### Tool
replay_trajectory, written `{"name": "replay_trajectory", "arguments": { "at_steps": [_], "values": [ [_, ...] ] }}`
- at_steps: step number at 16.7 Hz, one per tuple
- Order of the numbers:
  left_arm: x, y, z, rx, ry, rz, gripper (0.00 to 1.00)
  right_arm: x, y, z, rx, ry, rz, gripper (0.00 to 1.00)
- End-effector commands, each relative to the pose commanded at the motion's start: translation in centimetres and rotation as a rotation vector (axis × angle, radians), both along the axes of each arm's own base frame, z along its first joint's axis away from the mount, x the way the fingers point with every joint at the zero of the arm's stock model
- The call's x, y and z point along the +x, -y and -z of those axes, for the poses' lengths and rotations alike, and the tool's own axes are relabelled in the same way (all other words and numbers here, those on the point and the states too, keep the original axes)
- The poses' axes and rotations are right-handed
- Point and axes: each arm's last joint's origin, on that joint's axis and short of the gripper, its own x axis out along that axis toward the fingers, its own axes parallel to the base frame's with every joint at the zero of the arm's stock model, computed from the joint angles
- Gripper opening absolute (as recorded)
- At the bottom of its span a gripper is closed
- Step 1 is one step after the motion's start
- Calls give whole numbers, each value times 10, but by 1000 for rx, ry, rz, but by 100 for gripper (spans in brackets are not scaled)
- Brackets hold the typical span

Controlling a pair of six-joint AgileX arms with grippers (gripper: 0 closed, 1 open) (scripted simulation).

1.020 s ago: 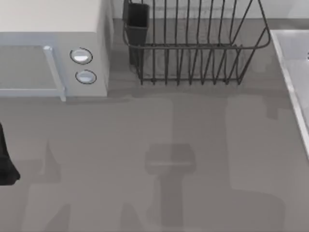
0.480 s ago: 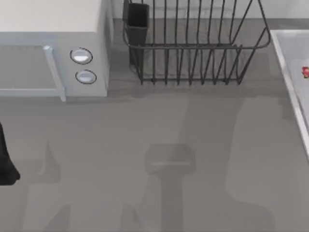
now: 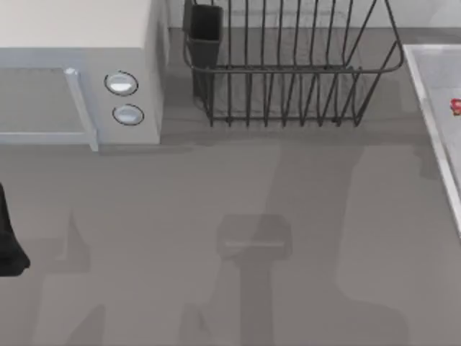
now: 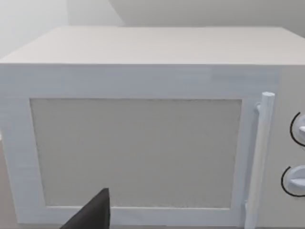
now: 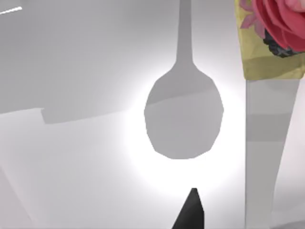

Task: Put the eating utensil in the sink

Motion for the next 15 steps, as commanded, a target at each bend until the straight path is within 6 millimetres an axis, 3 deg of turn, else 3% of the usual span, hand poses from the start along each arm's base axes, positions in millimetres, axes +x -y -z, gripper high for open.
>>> {"name": "replay_trajectory", "arguments": {
  "at_steps": [9,15],
  "values": [
    [0,0,0,0,0,0,100,0,0,0,0,0,0,98],
    [0,0,0,0,0,0,100,0,0,0,0,0,0,100]
  ]
}}
